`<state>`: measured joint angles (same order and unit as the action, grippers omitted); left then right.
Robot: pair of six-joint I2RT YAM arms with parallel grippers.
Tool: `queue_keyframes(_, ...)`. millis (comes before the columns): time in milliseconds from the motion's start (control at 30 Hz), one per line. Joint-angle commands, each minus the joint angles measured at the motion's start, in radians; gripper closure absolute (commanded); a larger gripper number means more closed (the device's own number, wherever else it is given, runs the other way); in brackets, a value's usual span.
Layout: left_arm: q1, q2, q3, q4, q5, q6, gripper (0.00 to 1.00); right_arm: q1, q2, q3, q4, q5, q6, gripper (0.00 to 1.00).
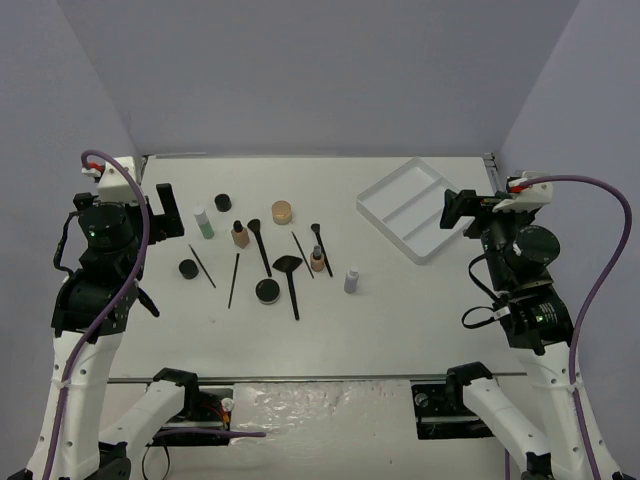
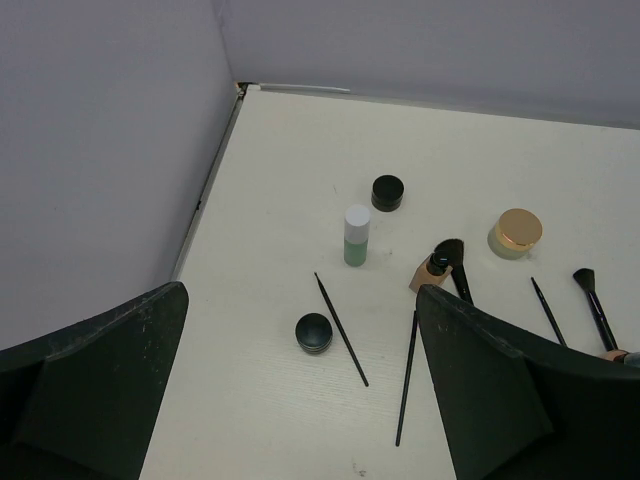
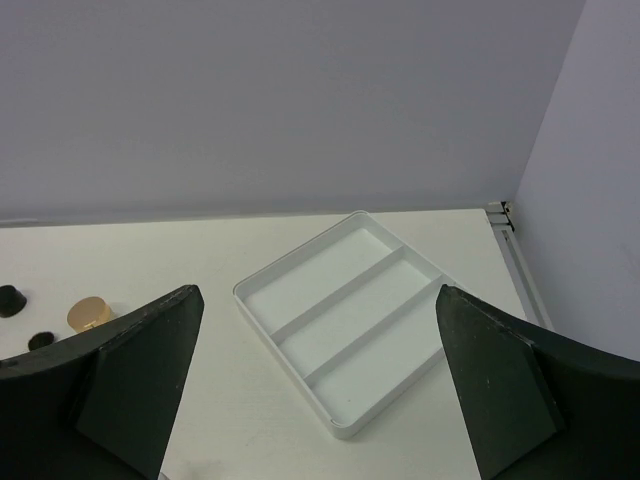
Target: Organize the makeup
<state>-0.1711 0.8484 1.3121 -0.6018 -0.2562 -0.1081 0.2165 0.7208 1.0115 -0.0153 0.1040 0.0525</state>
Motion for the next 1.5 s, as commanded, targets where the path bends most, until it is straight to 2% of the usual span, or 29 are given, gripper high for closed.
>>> queue_keyframes(0, -0.004, 0.006, 0.022, 0.051, -0.011, -0.005, 0.03, 0.000, 0.005, 0.003, 0.060, 0.011, -0.009, 0.00)
queue_keyframes(100, -0.004, 0.008, 0.019, 0.056, -0.010, -0.007, 0.03, 0.000, 0.020, 0.006, 0.047, 0.008, 0.003, 0.00)
queue_keyframes(300, -0.004, 0.015, 0.012, 0.060, -0.009, -0.013, 0.03, 0.019, 0.123, 0.032, -0.045, -0.118, -0.010, 0.00)
queue_keyframes(467, -0.004, 0.023, 0.003, 0.060, -0.008, -0.018, 0.03, 0.094, 0.227, 0.070, -0.109, -0.177, -0.010, 0.00)
queue_keyframes(567, -0.004, 0.027, 0.000, 0.056, -0.011, -0.025, 0.03, 0.178, 0.281, 0.062, -0.109, -0.141, 0.033, 0.00)
queue_keyframes(700, -0.004, 0.030, -0.005, 0.048, -0.008, -0.031, 0.03, 0.417, 0.385, 0.032, -0.106, -0.001, 0.055, 0.00)
queue_keyframes(967, -0.004, 0.018, -0.017, 0.039, -0.005, -0.033, 0.03, 0.607, 0.518, -0.076, -0.006, 0.088, 0.141, 0.04)
queue_keyframes(1467, -0.004, 0.005, -0.041, 0.024, 0.004, -0.050, 0.03, 0.616, 0.645, -0.240, 0.147, 0.192, 0.221, 0.21)
